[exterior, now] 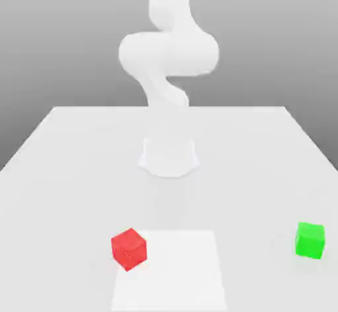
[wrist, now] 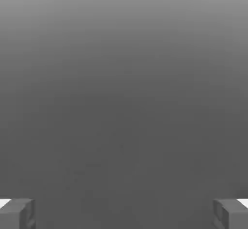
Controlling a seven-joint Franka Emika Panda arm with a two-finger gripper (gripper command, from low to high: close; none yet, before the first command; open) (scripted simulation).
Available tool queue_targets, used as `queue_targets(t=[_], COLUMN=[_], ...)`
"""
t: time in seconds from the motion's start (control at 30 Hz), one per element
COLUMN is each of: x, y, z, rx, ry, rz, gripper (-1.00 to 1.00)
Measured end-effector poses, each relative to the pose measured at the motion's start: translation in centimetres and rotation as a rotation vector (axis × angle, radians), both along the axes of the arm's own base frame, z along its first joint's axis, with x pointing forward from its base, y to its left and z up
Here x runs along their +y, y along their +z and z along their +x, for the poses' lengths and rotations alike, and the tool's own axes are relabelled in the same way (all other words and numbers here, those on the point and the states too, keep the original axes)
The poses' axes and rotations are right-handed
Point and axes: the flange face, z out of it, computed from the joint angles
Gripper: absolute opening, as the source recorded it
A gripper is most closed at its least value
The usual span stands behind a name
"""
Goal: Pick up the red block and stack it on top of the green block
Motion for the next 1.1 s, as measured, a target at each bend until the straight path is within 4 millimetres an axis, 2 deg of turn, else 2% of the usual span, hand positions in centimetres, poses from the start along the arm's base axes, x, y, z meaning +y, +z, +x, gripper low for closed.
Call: queue_targets(t=[0.13,0.2,0.3,0.47,0.63,0.87,0.9,1.1], x=[-1.6,-2.6,-4.1,-6.3,-7.5,-7.4,-7.4,-7.4], y=[-9.7,-14.5,-21.6,-33.0,-43.2,-51.1,-51.6,-51.8], z=[4.5,5.8,6.6,5.4,1.3,0.4,0.3,0.3], rx=[0.147,0.215,0.314,0.475,0.634,0.667,0.667,0.665], ry=[-0.148,-0.219,-0.326,-0.507,-0.694,-0.728,-0.728,-0.728], rz=[0.056,0.085,0.128,0.206,0.292,0.308,0.307,0.307], gripper=[0.0,0.0,0.0,0.0,0.0,0.0,-1.0,-1.0])
